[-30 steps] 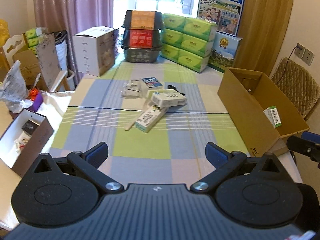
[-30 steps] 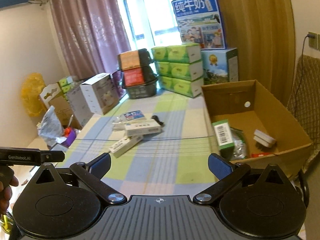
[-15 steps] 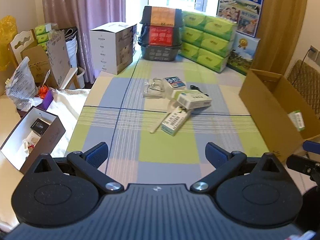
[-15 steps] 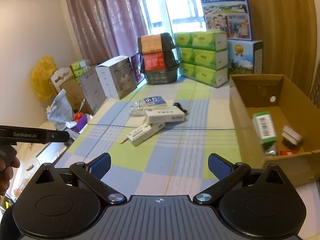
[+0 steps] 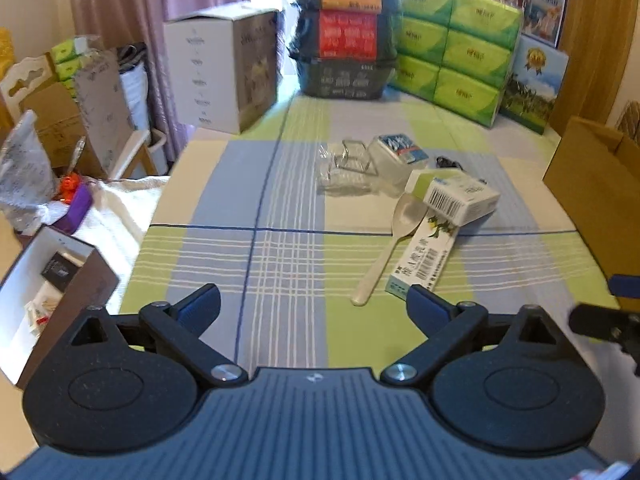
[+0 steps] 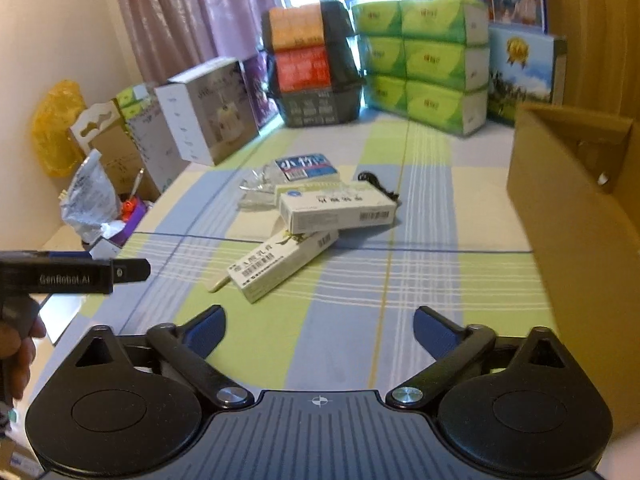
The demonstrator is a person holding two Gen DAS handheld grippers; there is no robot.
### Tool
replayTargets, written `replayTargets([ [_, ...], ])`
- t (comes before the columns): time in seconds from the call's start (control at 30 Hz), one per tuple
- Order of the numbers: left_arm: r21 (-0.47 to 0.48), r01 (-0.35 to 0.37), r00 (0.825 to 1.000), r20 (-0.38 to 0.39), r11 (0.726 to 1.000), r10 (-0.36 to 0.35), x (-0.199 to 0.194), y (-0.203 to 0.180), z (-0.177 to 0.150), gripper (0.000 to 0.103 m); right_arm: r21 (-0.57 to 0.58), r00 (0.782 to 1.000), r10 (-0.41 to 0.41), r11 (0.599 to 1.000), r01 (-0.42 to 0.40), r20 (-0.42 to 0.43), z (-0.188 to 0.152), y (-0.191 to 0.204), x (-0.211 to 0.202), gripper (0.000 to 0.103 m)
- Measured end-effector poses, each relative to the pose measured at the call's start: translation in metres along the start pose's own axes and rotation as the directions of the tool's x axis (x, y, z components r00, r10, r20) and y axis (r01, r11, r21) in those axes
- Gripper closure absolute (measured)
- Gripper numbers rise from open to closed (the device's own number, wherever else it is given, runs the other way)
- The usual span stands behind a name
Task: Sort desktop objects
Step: 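Move both tools back toward the white medicine boxes and spoon, then grasp the wooden spoon with the left tool while the right tool grasps the white parrot ointment box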
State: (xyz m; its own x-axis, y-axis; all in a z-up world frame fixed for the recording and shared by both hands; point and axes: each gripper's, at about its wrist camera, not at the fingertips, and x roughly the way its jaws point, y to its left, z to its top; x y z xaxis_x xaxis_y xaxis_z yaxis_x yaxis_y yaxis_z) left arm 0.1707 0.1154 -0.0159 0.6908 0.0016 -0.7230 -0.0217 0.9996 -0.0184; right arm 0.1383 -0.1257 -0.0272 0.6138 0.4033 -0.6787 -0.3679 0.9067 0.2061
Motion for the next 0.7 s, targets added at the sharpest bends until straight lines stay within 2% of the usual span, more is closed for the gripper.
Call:
replayTargets([
  [0.13, 0.008, 0.041, 0.998, -0.041, 0.999, -0.041, 0.028, 0.007, 0.004, 0.018, 0.006, 0.999, 0.002, 1.000, -0.002, -0.033, 0.008, 0.000, 0.040, 0.017],
  [0.27, 0.023, 0.066, 0.997, -0.047, 0.998, -0.065, 0.046, 0.013, 0.012, 0.023, 0.029, 0.999, 0.017, 0.999, -0.016, -0.047, 0.016, 0.000, 0.071, 0.018],
  [0.43, 0.046, 0.066, 0.995, -0.081, 0.997, -0.063, 0.063, 0.015, 0.012, 0.028, 0.071, 0.997, 0.042, 0.997, -0.038, -0.057, 0.027, 0.006, 0.104, 0.018],
  [0.7, 0.002, 0.053, 0.996, -0.075, 0.999, -0.053, 0.078, 0.037, 0.011, 0.029, 0.120, 0.997, 0.035, 0.992, -0.027, -0.067, 0.030, 0.016, 0.142, 0.018],
])
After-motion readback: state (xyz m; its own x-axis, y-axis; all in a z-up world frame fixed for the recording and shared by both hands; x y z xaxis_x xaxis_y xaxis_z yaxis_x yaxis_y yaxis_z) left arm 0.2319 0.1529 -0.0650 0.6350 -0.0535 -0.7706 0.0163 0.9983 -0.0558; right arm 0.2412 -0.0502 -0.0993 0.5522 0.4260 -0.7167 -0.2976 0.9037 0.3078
